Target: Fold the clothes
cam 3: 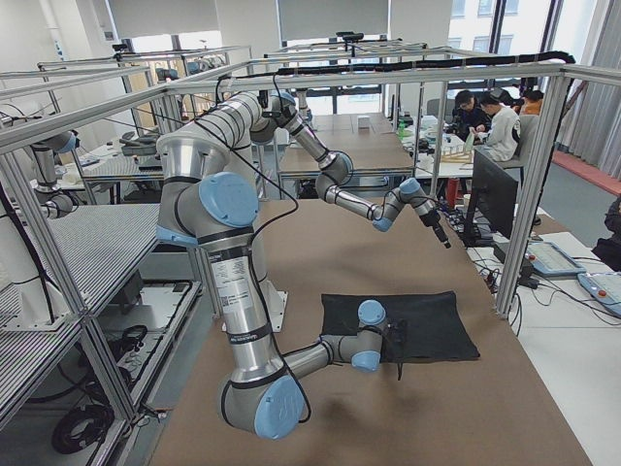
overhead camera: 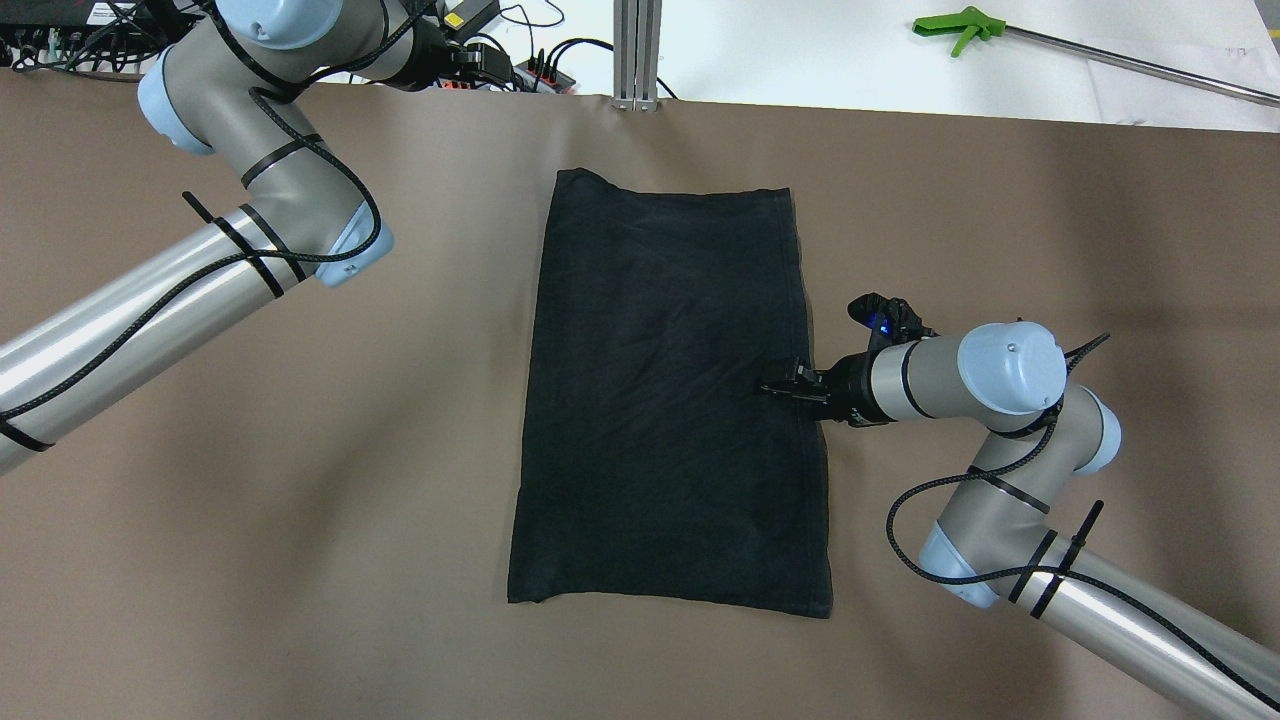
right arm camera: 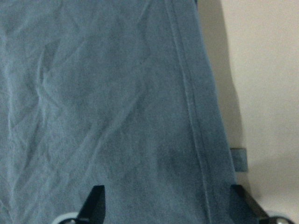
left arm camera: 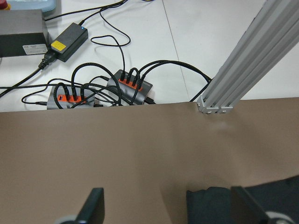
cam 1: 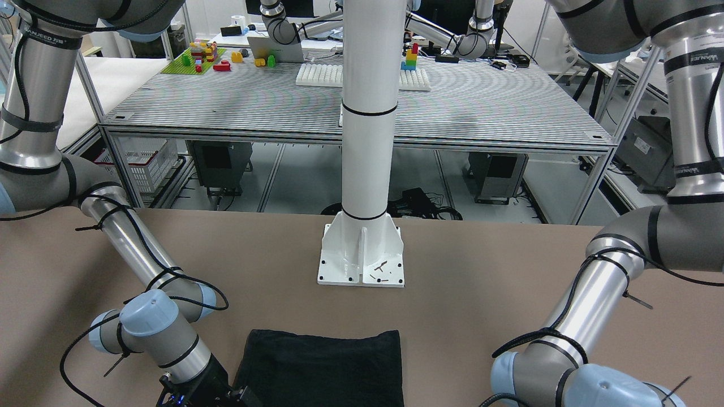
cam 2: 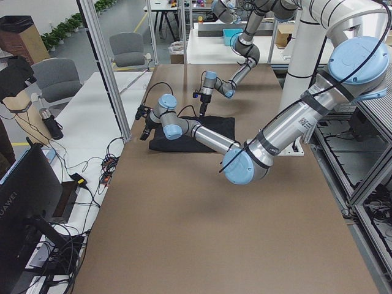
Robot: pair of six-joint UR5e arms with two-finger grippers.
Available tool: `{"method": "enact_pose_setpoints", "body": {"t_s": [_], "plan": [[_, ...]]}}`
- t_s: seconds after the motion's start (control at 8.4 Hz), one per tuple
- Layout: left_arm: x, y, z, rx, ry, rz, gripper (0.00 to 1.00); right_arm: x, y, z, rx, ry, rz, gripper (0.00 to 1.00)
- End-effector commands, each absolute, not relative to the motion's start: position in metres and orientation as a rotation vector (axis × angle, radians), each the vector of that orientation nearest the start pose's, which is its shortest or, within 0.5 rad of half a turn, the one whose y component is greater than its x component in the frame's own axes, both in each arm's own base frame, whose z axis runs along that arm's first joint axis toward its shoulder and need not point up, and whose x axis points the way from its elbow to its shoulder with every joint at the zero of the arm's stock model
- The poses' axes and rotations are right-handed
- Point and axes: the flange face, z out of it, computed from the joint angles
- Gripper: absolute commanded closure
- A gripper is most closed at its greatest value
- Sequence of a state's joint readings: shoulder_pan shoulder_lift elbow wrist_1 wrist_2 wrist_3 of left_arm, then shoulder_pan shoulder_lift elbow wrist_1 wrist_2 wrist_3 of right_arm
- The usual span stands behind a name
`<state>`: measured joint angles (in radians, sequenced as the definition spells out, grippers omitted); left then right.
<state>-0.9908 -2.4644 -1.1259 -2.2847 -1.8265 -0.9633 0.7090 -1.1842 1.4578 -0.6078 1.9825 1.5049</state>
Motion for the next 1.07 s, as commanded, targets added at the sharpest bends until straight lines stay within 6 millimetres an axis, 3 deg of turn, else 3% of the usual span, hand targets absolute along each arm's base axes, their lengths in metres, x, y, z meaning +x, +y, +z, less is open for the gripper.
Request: {"method": "enact_pose_setpoints", "body": {"t_s": [0.0,0.36,0.6,0.83,0.95], "plan": [[0.356,-0.738,0.205,0.672,0.971,-0.188,0.05,-0.398,-0.486,0.358,0.162,-1.321,0.292,0.06],[0.357,-0.739,0.198,0.679,0.974,-0.186,0.05,-0.366,-0.452,0.362,0.079,-1.354,0.362,0.06],[0.358,-0.738,0.196,0.68,0.977,-0.187,0.05,-0.374,-0.434,0.366,-0.006,-1.394,0.423,0.06],[0.357,-0.739,0.196,0.682,0.976,-0.187,0.05,-0.376,-0.399,0.391,-0.012,-1.447,0.393,0.06],[0.357,-0.739,0.196,0.682,0.975,-0.187,0.05,-0.393,-0.38,0.399,-0.021,-1.431,0.381,0.06]]}}
